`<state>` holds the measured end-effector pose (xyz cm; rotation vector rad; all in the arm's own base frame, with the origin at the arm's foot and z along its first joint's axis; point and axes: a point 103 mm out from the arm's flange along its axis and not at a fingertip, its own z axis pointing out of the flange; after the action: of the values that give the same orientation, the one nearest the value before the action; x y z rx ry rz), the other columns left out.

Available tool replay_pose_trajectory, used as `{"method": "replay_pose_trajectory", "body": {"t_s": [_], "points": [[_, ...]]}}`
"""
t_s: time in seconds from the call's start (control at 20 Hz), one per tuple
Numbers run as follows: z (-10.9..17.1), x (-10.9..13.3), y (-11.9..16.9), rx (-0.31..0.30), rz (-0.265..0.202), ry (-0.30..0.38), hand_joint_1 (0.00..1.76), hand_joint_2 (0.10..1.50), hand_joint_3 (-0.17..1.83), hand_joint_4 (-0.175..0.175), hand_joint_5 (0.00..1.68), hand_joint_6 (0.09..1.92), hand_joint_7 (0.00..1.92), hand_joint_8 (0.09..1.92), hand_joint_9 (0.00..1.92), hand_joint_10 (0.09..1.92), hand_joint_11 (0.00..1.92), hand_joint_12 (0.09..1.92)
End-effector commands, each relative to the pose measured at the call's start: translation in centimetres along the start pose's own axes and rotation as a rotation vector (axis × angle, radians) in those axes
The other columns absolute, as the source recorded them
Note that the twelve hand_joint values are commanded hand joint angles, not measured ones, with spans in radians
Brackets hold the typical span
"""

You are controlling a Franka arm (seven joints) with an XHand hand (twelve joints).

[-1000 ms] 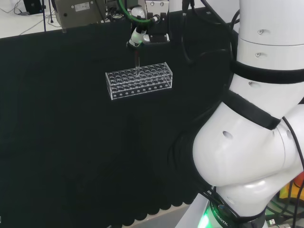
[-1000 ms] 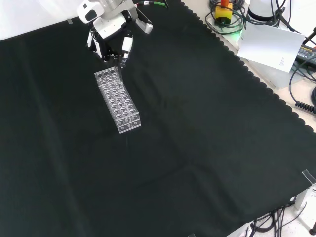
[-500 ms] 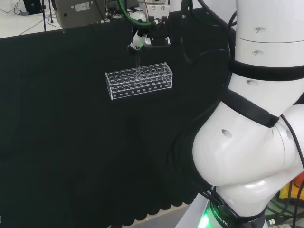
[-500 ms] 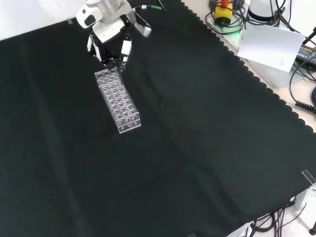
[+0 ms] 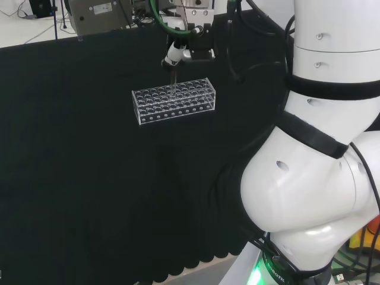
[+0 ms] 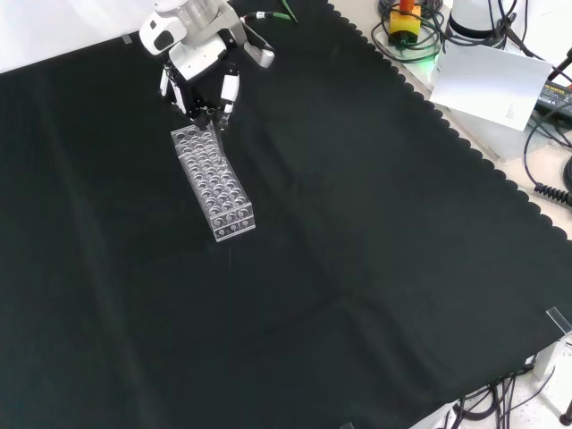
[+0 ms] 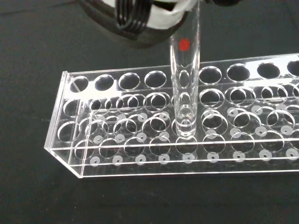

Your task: Put the test tube back in the rack.

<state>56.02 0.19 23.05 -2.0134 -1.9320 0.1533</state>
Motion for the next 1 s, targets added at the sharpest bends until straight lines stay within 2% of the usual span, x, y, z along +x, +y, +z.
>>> {"method": "replay_pose_trajectory", "body": {"t_s": [0.05, 0.75, 1.0], "points": [[0.1, -0.5, -0.2, 0.015, -0.013, 0.029, 1.42, 0.97, 0.00, -0.175, 1.22, 0.51, 1.80, 0.33, 1.31, 0.50, 0.77, 1.23], [2.0, 1.2, 0.2, 0.040, -0.036, 0.015, 1.42, 0.97, 0.00, -0.175, 1.22, 0.51, 1.80, 0.33, 1.31, 0.50, 0.77, 1.22], [1.9, 1.2, -0.1, 0.047, -0.044, 0.009, 1.42, 0.97, 0.00, -0.175, 1.22, 0.51, 1.80, 0.33, 1.31, 0.50, 0.76, 1.22]]}}
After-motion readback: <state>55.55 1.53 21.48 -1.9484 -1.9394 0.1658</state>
